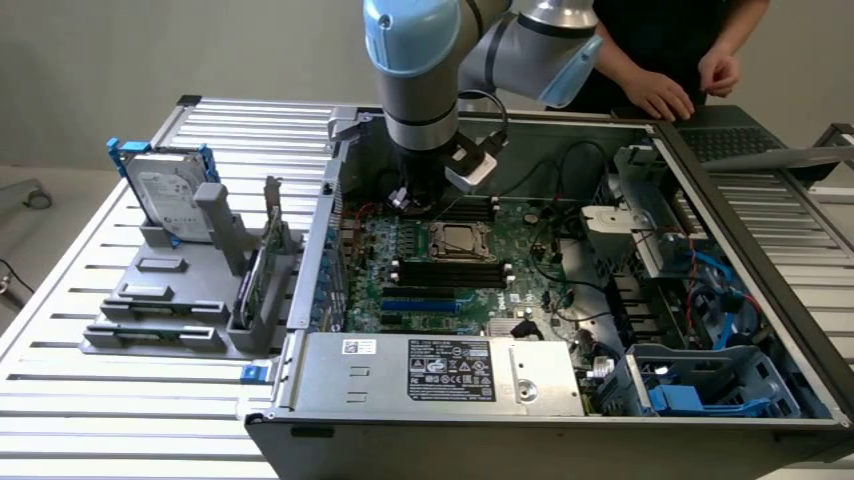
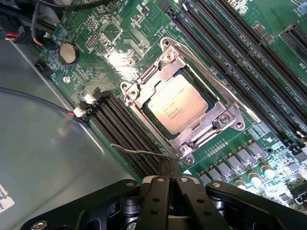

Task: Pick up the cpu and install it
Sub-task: 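Install the first cpu locking lever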

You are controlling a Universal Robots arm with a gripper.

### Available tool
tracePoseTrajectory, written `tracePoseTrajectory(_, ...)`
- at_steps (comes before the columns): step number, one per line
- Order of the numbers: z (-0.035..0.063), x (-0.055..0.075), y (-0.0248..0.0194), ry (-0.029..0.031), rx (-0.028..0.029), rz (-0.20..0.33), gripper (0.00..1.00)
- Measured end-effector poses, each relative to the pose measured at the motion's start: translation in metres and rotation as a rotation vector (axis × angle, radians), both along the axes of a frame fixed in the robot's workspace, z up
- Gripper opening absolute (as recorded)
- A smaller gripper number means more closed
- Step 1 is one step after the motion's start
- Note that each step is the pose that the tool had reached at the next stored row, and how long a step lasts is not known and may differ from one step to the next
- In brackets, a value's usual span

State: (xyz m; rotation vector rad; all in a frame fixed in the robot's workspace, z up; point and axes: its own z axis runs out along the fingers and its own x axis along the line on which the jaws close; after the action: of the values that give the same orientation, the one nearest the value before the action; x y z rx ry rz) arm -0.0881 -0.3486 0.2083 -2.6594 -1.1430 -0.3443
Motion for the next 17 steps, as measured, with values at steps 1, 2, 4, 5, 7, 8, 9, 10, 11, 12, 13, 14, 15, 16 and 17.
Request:
tracePoseTrajectory(1,-0.0004,0.0001,0.0006,-0.0003,-0.0001,0.000,0.11)
tracePoseTrajectory(2,-0.0008,0.0003,0.0009,-0.0005,-0.0003,0.000,0.11)
tracePoseTrajectory(4,-0.0016,0.0006,0.0018,-0.0008,-0.0010,-0.001,0.11)
tracePoseTrajectory(5,-0.0020,0.0009,0.0021,-0.0011,-0.0013,-0.001,0.11)
tracePoseTrajectory(7,-0.0029,0.0014,0.0028,-0.0017,-0.0020,-0.001,0.11)
tracePoseTrajectory(8,-0.0032,0.0016,0.0029,-0.0019,-0.0024,-0.001,0.11)
tracePoseTrajectory(9,-0.0037,0.0019,0.0030,-0.0023,-0.0028,-0.001,0.11)
tracePoseTrajectory(10,-0.0041,0.0022,0.0031,-0.0026,-0.0033,-0.001,0.11)
tracePoseTrajectory(11,-0.0044,0.0024,0.0032,-0.0029,-0.0037,-0.001,0.11)
tracePoseTrajectory(12,-0.0049,0.0027,0.0032,-0.0033,-0.0043,-0.001,0.11)
tracePoseTrajectory(13,-0.0053,0.0029,0.0034,-0.0036,-0.0047,-0.001,0.11)
tracePoseTrajectory(14,-0.0057,0.0031,0.0035,-0.0039,-0.0054,-0.001,0.11)
tracePoseTrajectory(15,-0.0061,0.0034,0.0036,-0.0042,-0.0059,-0.001,0.11)
tracePoseTrajectory(16,-0.0065,0.0037,0.0037,-0.0045,-0.0065,-0.001,0.11)
tracePoseTrajectory(17,-0.0068,0.0039,0.0039,-0.0048,-0.0071,-0.001,0.11)
